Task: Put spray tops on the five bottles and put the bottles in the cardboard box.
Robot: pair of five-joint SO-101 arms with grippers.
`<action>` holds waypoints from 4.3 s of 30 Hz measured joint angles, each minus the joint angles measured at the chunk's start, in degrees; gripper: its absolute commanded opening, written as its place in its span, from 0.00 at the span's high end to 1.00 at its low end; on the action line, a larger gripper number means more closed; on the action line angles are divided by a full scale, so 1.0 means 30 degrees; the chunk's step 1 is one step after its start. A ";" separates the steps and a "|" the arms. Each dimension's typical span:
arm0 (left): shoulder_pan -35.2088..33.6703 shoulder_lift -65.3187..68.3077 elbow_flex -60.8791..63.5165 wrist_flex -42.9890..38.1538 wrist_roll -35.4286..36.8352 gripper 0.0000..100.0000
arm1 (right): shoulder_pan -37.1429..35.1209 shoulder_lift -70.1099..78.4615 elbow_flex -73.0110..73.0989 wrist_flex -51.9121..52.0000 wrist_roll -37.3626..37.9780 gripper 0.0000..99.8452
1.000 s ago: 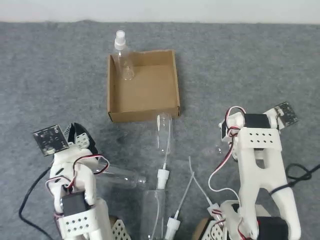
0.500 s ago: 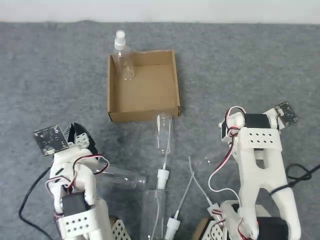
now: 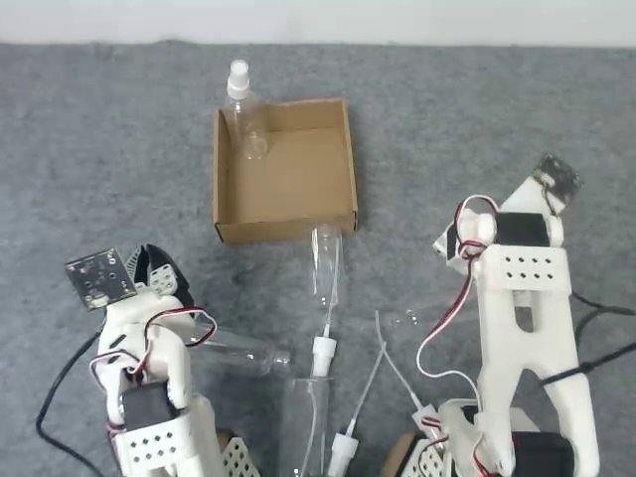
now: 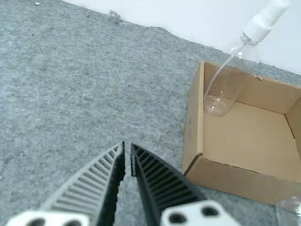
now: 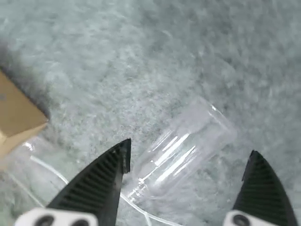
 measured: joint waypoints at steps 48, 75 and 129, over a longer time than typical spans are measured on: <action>0.0000 0.0000 0.0000 0.0000 0.0000 0.99 | -0.4689 0.0000 -0.0733 0.4220 2.8015 0.68; 0.0000 0.0000 0.0000 0.0000 0.0000 0.99 | -0.4777 0.0000 0.7912 -0.3516 3.3289 0.68; 0.0000 0.0000 0.0000 0.0000 0.0000 0.99 | -0.6330 -0.0264 0.7004 -0.4190 2.0982 0.74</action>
